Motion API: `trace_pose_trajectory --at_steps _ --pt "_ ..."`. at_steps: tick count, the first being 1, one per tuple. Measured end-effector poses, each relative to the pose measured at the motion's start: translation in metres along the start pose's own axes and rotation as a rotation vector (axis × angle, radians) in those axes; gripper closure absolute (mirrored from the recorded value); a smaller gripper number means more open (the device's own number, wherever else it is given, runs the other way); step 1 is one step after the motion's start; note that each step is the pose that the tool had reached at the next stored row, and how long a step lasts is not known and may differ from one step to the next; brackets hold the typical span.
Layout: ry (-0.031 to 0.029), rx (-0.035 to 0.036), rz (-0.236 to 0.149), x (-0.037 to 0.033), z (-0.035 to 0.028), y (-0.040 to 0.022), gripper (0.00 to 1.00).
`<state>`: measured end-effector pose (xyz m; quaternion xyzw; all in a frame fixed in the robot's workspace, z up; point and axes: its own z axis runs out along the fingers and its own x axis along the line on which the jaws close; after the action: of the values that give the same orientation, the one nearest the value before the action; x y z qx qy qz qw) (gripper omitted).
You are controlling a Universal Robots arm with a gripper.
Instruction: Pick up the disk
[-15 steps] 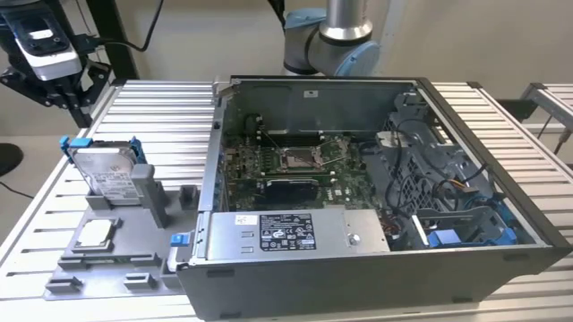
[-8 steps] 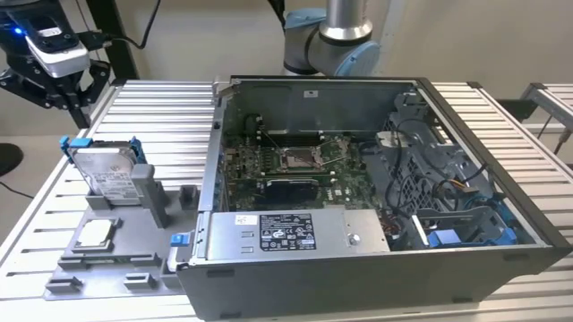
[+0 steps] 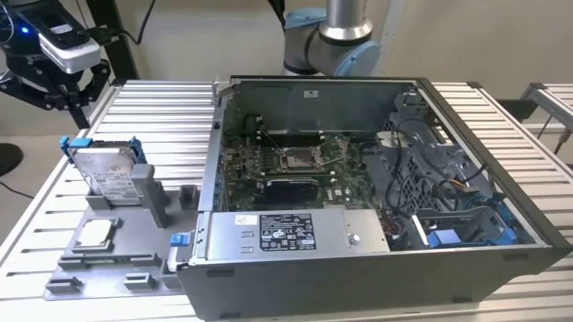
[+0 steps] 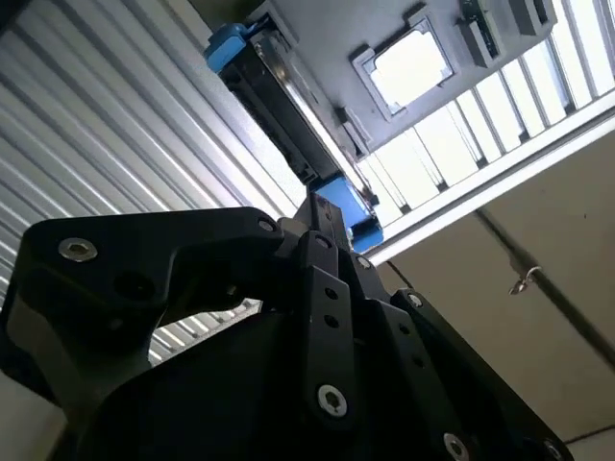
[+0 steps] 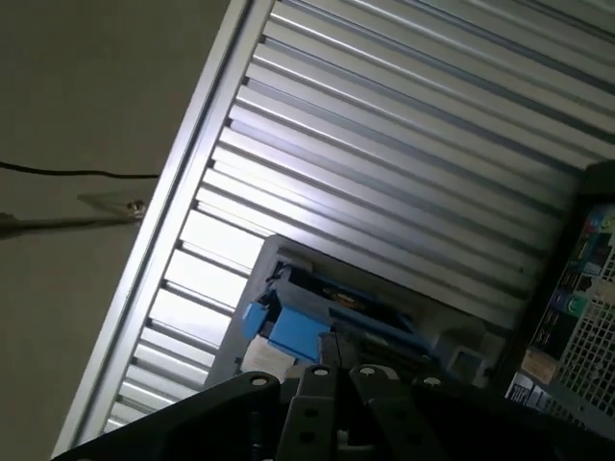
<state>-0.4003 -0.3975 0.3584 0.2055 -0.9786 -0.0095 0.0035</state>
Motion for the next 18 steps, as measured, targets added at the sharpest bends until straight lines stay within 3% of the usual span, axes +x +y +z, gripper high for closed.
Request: trace_pose_trajectory --at_steps 11,18 --pt "0.0047 0.0021 -0.200 0.0001 0.0000 0.0001 1.00" --pt "0.0080 0.0046 -0.304 0.0005 -0.0001 0.0002 1.00"
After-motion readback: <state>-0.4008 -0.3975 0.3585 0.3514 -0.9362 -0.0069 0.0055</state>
